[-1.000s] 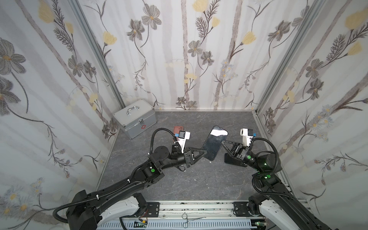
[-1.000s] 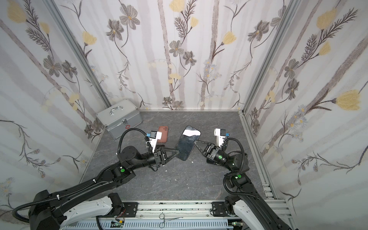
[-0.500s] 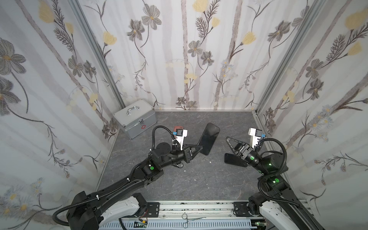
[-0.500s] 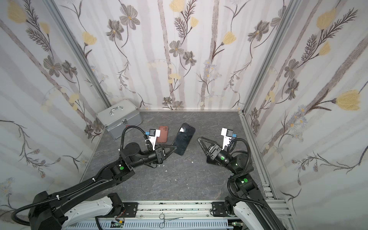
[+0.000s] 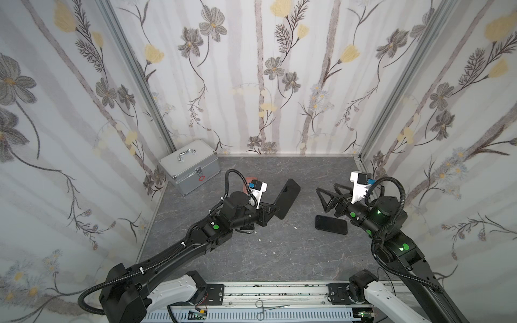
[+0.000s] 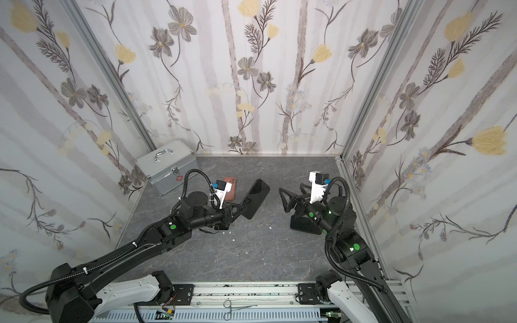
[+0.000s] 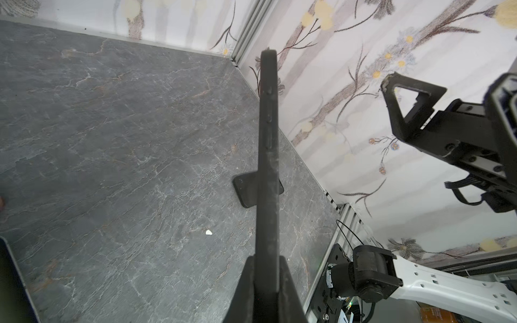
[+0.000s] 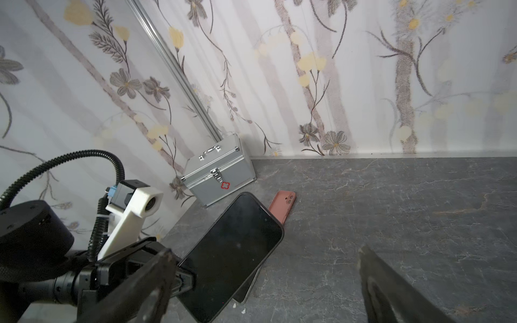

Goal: Take the phone out of the phone case
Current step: Pass the phone, then remove the phone case from the phone.

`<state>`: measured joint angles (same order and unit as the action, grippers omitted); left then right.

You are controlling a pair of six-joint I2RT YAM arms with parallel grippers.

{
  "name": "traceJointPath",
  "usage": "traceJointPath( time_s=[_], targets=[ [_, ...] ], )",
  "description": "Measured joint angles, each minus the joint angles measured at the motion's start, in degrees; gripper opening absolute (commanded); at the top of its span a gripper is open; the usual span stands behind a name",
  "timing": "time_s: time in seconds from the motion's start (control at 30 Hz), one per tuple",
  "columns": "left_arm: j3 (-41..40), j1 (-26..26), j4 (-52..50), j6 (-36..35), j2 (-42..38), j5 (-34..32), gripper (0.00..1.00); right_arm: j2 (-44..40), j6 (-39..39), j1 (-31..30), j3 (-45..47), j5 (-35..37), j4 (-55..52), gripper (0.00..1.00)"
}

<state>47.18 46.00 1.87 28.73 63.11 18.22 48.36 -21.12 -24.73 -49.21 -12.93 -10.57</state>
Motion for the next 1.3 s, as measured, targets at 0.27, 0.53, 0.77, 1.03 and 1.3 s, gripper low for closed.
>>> traceJointPath(
  time_s=[0.27, 0.53, 0.77, 1.03, 1.3],
  targets=[
    [2.16, -1.62, -1.05, -4.98, -2.08, 2.12, 0.00, 6.45, 8.41, 5.16, -6.51, -11.23, -5.33, 1.00],
    [2.54, -2.08, -1.22, -16.98, -5.86, 9.35, 0.00, 8.50, 9.64, 12.17, -9.25, -30.86, -4.50, 1.00],
    [2.19, -2.12, -1.25, -25.90, -8.57, 16.52, 0.00, 9.68, 9.16, 12.81, -9.81, -45.29, -2.89, 0.84],
    [2.19, -2.23, -1.27, -28.55, -8.46, 18.08, 0.00, 11.69, 6.84, 12.79, -10.71, -48.68, -1.42, 0.73],
    [2.19, -2.23, -1.29, -30.27, -8.48, 18.93, 0.00, 13.18, 0.37, 11.26, -11.13, -52.26, 2.08, 0.61]
  ],
)
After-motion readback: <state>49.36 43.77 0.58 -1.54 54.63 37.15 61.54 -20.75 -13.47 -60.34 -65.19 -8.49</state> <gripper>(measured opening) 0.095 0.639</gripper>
